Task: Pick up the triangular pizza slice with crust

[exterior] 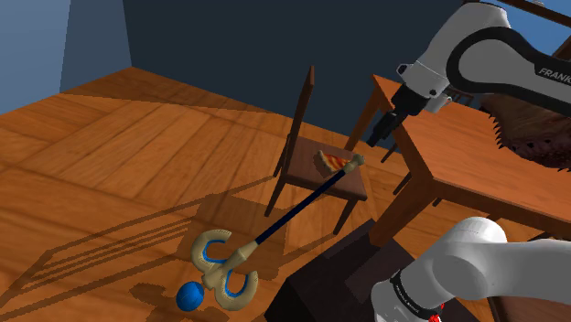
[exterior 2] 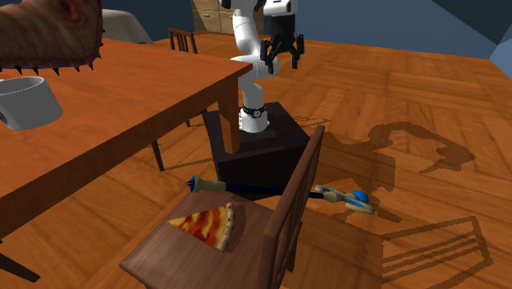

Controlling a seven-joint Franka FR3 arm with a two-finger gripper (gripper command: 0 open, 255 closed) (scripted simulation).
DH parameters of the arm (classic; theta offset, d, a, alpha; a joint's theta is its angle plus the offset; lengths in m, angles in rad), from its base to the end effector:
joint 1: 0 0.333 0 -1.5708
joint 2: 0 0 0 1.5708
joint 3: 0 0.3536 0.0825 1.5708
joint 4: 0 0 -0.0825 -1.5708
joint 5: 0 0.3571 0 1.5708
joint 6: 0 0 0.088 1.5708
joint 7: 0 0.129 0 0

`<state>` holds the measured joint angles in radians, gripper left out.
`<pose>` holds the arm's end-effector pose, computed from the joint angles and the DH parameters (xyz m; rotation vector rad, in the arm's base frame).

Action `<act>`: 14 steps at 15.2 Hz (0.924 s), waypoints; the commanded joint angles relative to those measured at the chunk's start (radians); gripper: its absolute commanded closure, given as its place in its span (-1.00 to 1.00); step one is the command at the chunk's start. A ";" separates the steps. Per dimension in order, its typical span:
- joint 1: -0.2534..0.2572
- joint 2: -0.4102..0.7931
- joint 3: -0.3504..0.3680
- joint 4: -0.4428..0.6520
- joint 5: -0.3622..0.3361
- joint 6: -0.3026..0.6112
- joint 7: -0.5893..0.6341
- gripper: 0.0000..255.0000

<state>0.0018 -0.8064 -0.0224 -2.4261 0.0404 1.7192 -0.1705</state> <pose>0.2630 -0.0030 0.5827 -3.0815 -0.2347 -0.1610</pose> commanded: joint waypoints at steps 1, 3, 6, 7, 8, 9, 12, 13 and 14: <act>0.000 0.000 0.000 0.000 0.000 0.000 0.000 -1.00; -0.012 0.044 -0.008 -0.022 -0.014 0.065 -0.004 -1.00; -0.031 0.119 -0.022 -0.044 -0.034 0.163 -0.007 -1.00; -0.037 0.147 -0.026 -0.049 -0.041 0.196 -0.008 -1.00; -0.043 0.175 -0.031 -0.053 -0.047 0.228 -0.009 -1.00; -0.049 0.205 -0.036 -0.056 -0.054 0.260 -0.010 -1.00; -0.067 0.298 -0.050 -0.055 -0.072 0.353 -0.010 -1.00; -0.073 0.331 -0.055 -0.052 -0.077 0.384 -0.010 -1.00; -0.078 0.365 -0.060 -0.048 -0.083 0.413 -0.010 -1.00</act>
<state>-0.0717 -0.4734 -0.0807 -2.4700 -0.0372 2.0953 -0.1845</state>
